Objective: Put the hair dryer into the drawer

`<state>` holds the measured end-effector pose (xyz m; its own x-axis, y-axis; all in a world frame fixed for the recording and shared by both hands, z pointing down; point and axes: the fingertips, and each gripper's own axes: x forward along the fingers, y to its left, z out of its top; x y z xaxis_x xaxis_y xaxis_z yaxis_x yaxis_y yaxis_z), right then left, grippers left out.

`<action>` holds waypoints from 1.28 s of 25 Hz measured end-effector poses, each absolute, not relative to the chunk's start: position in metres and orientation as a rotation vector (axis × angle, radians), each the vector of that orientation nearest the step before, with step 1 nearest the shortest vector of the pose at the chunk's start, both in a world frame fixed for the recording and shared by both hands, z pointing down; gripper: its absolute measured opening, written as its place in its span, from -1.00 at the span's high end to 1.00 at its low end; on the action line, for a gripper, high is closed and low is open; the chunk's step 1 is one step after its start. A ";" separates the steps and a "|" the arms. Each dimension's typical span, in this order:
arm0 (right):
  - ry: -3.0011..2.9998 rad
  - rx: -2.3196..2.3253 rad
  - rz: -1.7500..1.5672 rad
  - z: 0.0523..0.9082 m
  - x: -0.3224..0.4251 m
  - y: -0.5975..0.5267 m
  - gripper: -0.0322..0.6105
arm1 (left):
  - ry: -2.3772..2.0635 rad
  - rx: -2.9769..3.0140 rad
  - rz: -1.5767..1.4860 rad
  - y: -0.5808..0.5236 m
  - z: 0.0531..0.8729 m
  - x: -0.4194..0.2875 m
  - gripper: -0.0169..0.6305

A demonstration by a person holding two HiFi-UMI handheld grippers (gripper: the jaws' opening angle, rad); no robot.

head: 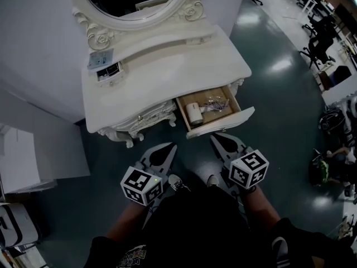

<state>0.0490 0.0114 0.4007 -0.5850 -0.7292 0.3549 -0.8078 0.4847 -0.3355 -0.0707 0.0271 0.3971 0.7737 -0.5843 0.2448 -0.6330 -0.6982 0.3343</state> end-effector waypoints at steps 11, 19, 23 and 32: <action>-2.600 1.162 0.703 0.390 0.091 0.058 0.81 | -0.947 2.512 0.191 0.068 0.392 0.007 0.94; -2.609 1.082 0.743 0.398 0.121 0.085 0.81 | -0.971 2.460 0.205 0.097 0.402 0.047 0.94; -2.610 1.027 0.746 0.403 0.132 0.097 0.81 | -0.990 2.445 0.203 0.106 0.406 0.064 0.94; -2.617 1.006 0.752 0.406 0.156 0.110 0.81 | -1.004 2.469 0.209 0.120 0.405 0.091 0.94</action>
